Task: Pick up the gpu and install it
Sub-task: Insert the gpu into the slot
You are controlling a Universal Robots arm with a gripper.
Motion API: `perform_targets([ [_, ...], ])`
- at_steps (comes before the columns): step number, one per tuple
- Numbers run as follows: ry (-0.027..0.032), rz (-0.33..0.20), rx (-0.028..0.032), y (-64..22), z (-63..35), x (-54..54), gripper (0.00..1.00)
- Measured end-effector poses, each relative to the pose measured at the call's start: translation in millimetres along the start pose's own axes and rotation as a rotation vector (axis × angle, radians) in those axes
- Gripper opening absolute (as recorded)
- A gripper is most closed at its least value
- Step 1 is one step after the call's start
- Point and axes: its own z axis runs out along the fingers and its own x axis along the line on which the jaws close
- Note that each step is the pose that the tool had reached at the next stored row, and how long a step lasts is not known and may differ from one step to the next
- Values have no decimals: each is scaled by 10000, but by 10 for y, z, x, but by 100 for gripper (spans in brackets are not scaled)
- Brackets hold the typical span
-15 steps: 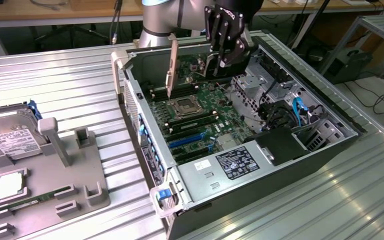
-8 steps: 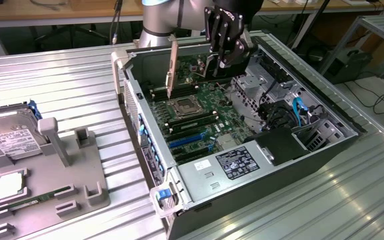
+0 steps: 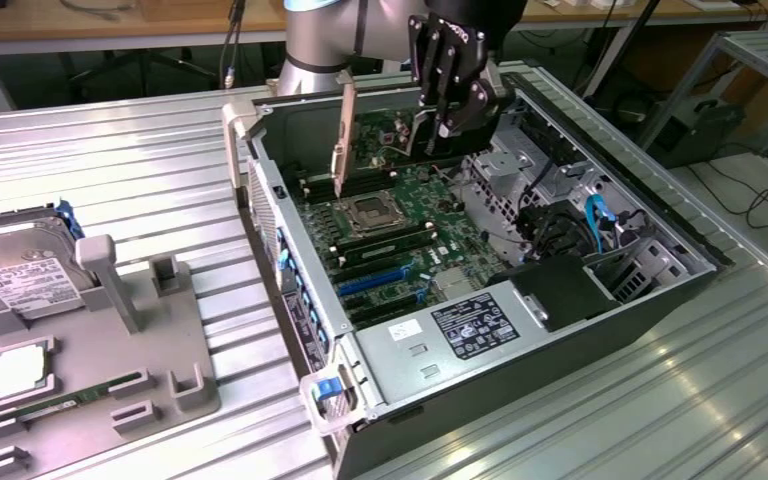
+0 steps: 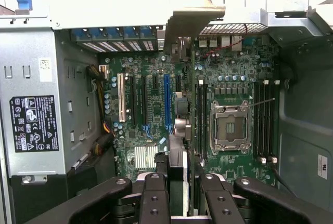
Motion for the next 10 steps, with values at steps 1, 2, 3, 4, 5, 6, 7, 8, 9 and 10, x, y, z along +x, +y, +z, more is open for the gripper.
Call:
perform_targets([
  [1, 0, 0, 0, 0, 2, 0, 28],
  [2, 0, 0, 0, 0, 4, 0, 28],
  [3, 0, -1, 0, 0, 6, 0, 28],
  [4, 0, -1, 0, 0, 8, 0, 28],
  [5, 1, -1, 0, 0, 9, 0, 28],
  [6, 1, -1, -1, 0, 11, 0, 28],
  [7, 1, -1, 0, 0, 13, 0, 28],
  [8, 1, -1, -1, 0, 14, 0, 28],
  [9, 0, -1, 0, 0, 19, 0, 28],
  [10, 0, -2, 0, 0, 22, 0, 28],
])
